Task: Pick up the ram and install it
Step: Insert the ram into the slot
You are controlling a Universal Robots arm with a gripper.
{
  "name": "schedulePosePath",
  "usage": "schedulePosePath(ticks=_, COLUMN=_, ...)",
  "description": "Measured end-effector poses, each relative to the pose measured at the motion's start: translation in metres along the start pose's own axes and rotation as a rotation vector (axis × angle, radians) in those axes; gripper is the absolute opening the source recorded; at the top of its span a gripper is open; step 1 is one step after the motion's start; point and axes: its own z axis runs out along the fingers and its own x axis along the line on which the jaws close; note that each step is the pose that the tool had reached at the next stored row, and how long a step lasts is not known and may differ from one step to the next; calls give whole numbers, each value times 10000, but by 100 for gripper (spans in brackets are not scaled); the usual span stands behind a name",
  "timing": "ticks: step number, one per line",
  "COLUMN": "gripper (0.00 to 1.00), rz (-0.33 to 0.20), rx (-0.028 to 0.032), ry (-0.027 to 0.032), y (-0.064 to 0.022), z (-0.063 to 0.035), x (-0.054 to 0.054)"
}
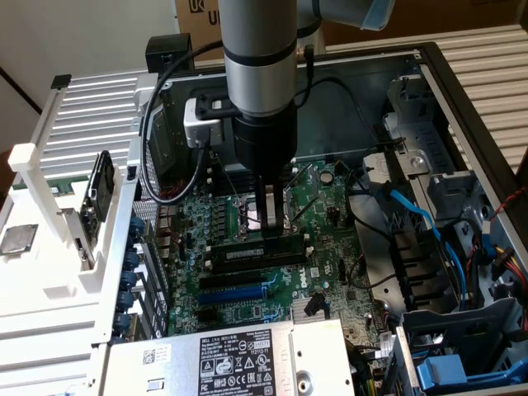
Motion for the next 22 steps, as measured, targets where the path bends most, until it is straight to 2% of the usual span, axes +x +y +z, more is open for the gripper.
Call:
schedulePosePath(ticks=11, gripper=12, rz=0, rx=0, ry=5, y=1, z=51, x=-3)
schedulePosePath(ticks=22, gripper=12, rz=0, rx=0, ry=4, y=1, z=57, x=-4)
